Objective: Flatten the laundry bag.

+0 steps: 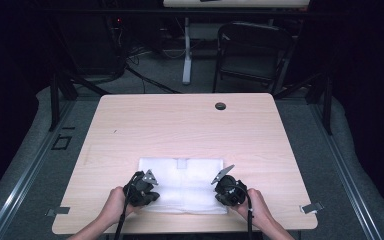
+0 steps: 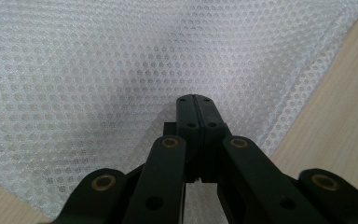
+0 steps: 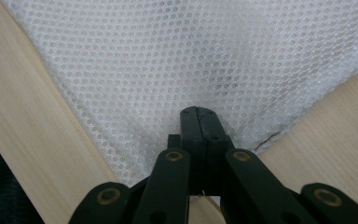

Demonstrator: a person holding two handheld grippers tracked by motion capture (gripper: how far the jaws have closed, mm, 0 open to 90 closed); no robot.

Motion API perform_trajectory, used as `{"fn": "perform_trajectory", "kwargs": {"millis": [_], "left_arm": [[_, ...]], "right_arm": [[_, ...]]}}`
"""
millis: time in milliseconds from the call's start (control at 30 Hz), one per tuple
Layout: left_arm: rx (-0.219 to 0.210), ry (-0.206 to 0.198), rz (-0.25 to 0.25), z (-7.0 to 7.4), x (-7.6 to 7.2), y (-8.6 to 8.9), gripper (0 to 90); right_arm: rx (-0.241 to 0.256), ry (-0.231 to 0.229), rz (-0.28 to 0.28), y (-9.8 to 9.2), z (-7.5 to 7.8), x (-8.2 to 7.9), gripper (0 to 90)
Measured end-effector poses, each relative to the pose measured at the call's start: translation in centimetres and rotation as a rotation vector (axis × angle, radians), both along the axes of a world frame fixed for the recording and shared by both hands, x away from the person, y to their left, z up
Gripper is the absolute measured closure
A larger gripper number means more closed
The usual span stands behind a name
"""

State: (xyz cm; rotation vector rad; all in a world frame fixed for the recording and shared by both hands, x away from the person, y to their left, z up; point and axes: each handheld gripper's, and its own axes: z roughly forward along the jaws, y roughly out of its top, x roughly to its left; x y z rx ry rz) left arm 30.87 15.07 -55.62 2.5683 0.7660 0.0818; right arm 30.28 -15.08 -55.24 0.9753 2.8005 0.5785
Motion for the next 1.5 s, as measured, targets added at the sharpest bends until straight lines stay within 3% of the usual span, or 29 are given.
{"fn": "perform_trajectory", "kwargs": {"millis": [33, 67, 233, 400, 500, 567, 633, 767, 900, 1167, 1333, 1500], "left_arm": [[0.000, 0.001, -0.004, 0.0, 0.0, -0.1, 89.8], [-0.002, 0.001, -0.005, 0.0, -0.1, -0.1, 89.8], [-0.012, -0.002, -0.016, 0.1, -0.2, 0.0, 87.8], [-0.095, 0.022, -0.078, 1.0, -0.7, -0.2, 60.4], [-0.106, 0.036, -0.125, 1.1, -1.4, -0.5, 53.9], [-0.098, 0.036, -0.131, 1.1, -1.6, -0.9, 48.9], [-0.041, 0.019, -0.144, 0.8, -1.6, -1.2, 49.1], [-0.007, 0.019, -0.168, 0.3, -1.1, -1.6, 57.1], [0.016, -0.021, -0.183, 0.2, -1.3, -1.9, 67.3], [0.021, -0.025, -0.182, 0.2, -1.1, -2.2, 85.9], [0.005, -0.013, -0.158, 0.5, -0.8, -2.4, 87.7], [-0.023, -0.017, -0.123, 1.0, -0.6, -2.1, 87.9]], "right_arm": [[0.017, -0.005, -0.013, -0.1, -0.1, 0.0, 90.0], [-0.004, 0.005, 0.000, -0.2, 0.0, 0.1, 90.0], [0.001, 0.001, 0.000, -0.2, 0.0, 0.1, 90.0], [0.020, 0.002, 0.003, -0.4, -0.1, 0.2, 90.0], [0.020, 0.002, 0.002, -0.4, -0.1, 0.2, 90.0], [0.015, 0.003, 0.003, -0.3, -0.1, 0.2, 90.0], [0.009, 0.005, 0.008, -0.3, 0.0, 0.2, 90.0], [0.019, -0.002, 0.000, -0.3, -0.1, 0.2, 90.0], [0.019, -0.007, -0.002, -0.3, -0.1, 0.2, 90.0], [0.039, -0.011, 0.010, -0.3, 0.3, 0.1, 90.0], [0.080, -0.055, 0.039, 0.0, 1.6, -1.1, 90.0], [0.106, -0.063, 0.081, 0.3, 2.5, -2.5, 90.0]]}}
